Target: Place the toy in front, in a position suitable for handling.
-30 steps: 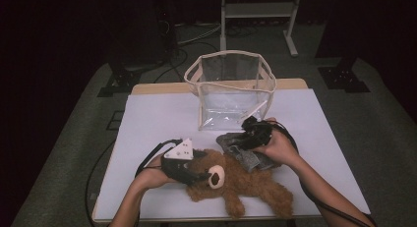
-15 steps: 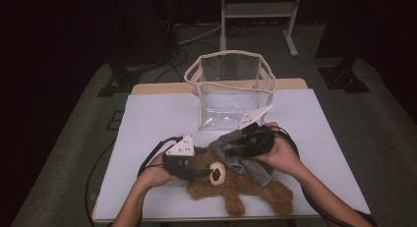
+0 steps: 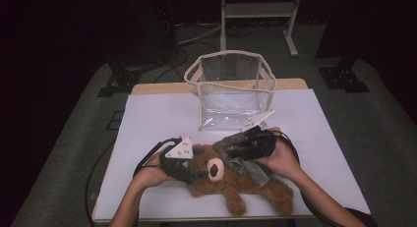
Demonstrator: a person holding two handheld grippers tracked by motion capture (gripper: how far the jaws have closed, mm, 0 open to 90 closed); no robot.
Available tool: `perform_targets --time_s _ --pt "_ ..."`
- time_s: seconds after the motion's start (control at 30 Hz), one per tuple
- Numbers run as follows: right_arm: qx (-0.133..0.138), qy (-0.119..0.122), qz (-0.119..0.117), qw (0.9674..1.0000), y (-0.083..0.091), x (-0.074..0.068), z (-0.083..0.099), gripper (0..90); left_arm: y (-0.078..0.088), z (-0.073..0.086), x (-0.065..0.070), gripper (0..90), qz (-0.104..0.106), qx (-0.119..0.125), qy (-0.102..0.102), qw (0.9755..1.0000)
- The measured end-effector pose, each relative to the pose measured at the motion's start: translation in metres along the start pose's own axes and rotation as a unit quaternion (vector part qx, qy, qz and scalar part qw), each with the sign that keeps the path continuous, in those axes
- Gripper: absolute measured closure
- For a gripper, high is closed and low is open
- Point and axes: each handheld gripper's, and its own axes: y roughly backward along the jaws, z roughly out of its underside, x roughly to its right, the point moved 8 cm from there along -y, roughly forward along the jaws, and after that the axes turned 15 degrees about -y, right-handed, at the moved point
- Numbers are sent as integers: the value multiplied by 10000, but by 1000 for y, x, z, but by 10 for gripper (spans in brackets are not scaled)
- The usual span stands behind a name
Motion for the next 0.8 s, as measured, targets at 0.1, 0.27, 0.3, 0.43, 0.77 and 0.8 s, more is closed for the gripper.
perform_targets --time_s 0.1,0.27,0.3,0.43,0.77,0.8 --pt "-23 101 -54 9999 1 -14 3 689 -1 5 -7 332 -141 78 294 9994" --pt "19 183 192 9996 3 -13 14 692 0 8 -11 341 -286 39 370 9989" --pt "57 227 273 9994 5 -9 16 692 1 8 -13 344 -299 34 424 9986" --pt "126 71 295 9995 10 5 17 693 7 1 -10 340 -86 399 414 9983" --pt "360 76 140 9992 11 -1 6 694 -7 10 -11 311 -190 74 444 9988" --pt "356 152 129 9992 11 -5 6 694 -6 11 -14 314 -250 61 531 9983"
